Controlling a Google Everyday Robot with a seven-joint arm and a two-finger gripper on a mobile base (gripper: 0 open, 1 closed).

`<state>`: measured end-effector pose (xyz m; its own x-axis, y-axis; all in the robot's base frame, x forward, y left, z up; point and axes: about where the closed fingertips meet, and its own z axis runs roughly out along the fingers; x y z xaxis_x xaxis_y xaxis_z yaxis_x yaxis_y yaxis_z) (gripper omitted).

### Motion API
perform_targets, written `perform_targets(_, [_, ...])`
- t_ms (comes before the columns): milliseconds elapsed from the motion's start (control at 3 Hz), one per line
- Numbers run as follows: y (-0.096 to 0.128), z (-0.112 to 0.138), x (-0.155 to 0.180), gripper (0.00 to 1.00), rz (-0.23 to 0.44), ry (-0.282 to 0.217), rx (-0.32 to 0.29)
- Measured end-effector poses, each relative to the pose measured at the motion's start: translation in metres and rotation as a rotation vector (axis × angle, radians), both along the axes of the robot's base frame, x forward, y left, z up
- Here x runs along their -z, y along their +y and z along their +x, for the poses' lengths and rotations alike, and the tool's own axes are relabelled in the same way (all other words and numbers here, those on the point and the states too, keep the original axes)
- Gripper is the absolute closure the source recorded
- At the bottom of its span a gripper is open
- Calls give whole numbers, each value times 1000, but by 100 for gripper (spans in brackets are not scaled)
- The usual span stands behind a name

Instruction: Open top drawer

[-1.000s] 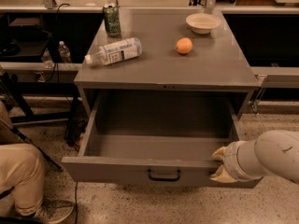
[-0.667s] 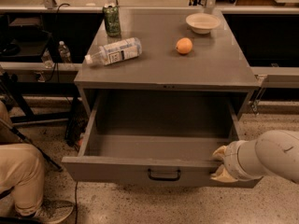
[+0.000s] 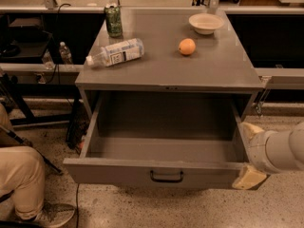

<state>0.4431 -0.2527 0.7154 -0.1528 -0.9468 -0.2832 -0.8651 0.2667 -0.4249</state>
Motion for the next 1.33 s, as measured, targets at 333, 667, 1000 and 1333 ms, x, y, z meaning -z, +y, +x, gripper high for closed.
perform_targets(333, [-31, 10, -18, 0, 1, -26, 39])
perform_targets(667, [-87, 16, -51, 0, -3, -72, 121])
perform_targets(1000, [-131, 18, -79, 0, -2, -113, 195])
perform_targets(1333, [-133, 20, -84, 0, -4, -123, 198])
